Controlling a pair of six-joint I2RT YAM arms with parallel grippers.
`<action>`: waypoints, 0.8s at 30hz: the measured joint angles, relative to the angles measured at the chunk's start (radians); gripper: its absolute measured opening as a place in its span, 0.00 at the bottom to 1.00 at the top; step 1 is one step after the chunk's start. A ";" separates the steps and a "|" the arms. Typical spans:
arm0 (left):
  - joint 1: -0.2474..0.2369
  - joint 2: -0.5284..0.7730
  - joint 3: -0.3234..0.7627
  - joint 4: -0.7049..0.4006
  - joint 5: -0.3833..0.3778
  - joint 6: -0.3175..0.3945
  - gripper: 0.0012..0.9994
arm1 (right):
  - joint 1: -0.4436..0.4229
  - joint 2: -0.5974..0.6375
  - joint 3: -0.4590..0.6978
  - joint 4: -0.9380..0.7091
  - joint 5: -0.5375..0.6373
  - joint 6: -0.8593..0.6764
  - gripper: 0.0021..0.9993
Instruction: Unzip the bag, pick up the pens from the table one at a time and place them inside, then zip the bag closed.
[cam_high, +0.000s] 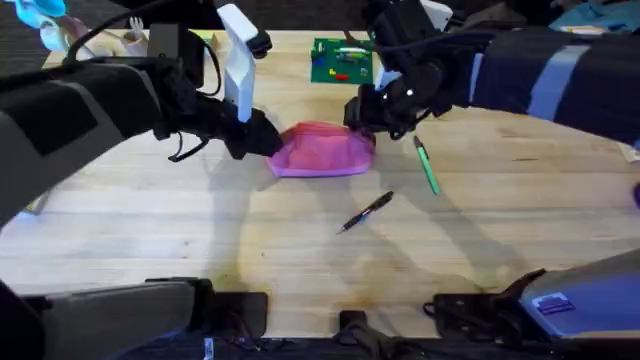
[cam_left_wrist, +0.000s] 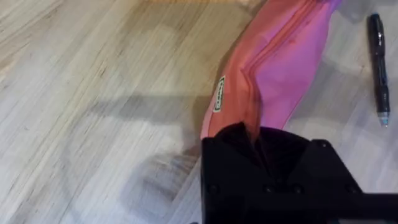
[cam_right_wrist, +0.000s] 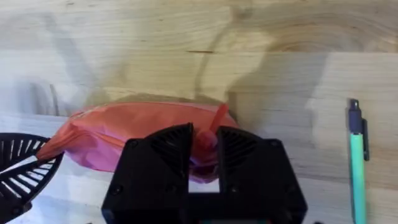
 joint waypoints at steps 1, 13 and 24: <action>0.000 0.000 0.000 0.000 0.000 0.000 0.04 | 0.000 0.000 0.000 0.000 0.000 0.000 0.23; 0.000 0.000 0.000 0.000 0.000 0.000 0.04 | 0.000 0.000 0.000 0.003 0.000 0.000 0.03; 0.000 0.000 0.000 0.000 0.000 0.000 0.04 | 0.000 -0.004 0.010 0.023 -0.006 -0.015 0.03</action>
